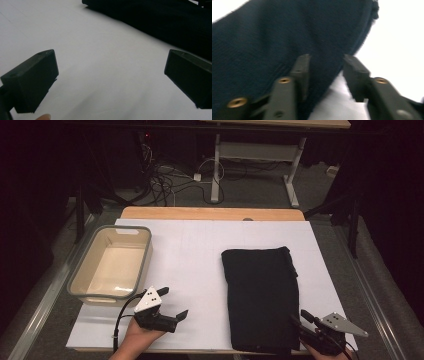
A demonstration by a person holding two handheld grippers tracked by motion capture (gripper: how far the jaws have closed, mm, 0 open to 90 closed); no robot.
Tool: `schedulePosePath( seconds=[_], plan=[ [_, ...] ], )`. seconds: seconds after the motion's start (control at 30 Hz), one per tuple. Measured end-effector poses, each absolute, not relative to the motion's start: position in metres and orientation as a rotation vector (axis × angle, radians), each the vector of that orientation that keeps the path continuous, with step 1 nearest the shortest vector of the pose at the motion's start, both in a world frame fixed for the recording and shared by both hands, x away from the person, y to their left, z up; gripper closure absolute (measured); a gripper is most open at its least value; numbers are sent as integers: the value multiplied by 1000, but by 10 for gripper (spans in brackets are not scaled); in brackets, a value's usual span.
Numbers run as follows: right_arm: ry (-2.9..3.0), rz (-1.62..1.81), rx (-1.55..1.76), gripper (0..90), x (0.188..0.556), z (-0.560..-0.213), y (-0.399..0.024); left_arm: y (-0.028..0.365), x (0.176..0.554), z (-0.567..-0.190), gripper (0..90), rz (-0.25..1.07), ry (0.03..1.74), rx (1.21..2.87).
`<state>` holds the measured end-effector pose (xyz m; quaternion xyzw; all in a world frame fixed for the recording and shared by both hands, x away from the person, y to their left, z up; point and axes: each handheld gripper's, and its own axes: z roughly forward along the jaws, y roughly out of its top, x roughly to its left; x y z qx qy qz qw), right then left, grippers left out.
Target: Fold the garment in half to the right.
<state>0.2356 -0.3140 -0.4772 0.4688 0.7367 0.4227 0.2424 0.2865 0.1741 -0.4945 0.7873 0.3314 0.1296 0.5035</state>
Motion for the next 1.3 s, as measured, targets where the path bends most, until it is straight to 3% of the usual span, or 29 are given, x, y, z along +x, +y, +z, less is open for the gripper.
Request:
schedulePosePath(
  seconds=[0.1,0.13,0.3,0.37,0.53,1.3],
  plan=[
    [2019,1171,1271,438,235,-477,-314,174,286,-495,0,314,801,1900],
    [2014,1188,1255,357,233,-476,-314,174,286,-495,0,314,801,1899],
    [2010,1218,1249,161,234,-479,-315,174,286,-495,0,314,803,1899],
    [2004,1223,1258,147,234,-479,-315,174,286,-495,0,314,803,1899],
    [1987,1221,1250,1,235,-480,-313,175,287,-495,0,312,811,1890],
    [1999,1250,1188,1,229,-473,-293,175,287,-495,0,310,805,1893]
  ],
)
